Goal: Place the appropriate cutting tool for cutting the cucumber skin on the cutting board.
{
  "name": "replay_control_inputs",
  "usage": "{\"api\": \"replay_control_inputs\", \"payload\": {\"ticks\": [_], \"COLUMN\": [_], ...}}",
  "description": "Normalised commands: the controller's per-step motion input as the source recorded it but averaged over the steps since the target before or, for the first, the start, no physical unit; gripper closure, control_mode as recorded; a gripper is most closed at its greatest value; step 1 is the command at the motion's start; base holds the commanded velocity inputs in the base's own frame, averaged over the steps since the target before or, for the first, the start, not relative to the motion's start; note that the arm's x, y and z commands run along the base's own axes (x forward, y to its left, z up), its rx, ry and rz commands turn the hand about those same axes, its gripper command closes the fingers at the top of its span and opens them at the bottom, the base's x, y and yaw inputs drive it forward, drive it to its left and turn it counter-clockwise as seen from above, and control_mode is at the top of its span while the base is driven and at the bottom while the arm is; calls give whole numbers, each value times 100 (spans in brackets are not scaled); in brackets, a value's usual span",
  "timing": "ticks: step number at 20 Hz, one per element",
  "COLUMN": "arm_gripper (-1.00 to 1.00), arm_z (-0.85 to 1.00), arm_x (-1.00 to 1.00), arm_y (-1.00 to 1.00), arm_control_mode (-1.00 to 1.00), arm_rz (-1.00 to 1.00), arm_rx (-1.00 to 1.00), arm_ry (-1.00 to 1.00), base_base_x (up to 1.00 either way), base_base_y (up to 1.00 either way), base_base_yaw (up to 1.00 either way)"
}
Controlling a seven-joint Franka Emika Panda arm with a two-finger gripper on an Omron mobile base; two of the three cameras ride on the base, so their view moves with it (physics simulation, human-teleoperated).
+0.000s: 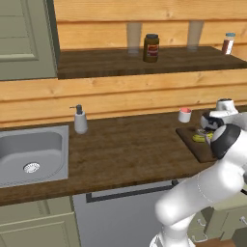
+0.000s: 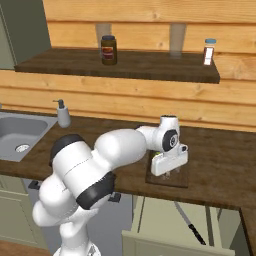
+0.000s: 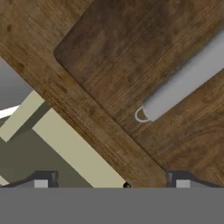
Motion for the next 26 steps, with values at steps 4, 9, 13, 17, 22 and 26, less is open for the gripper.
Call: {"api": "replay_control_inputs", "payload": {"ticks": [4,9,13,17,22,26], "arm_gripper": [-100,-100,-100,-100,-100,-100], "arm_z": [-6,-8,29,100,78,-5], "arm_x": [-43,-11,-5,-2,0,-14], "arm_y": [-73,-58,19,38,28,7], "arm_control_mode": [-100,-100,-100,-100,-100,-100], "arm_rz": [0,-3,0,0,-1,2], "arm_rx": [40,41,-3,-11,-11,0], "arm_ry": [-30,-41,-3,-9,-7,5], "base_base_x": [0,0,0,0,0,0], "base_base_y": [0,0,0,0,0,0], "base_base_yaw": [0,0,0,0,0,0]}}
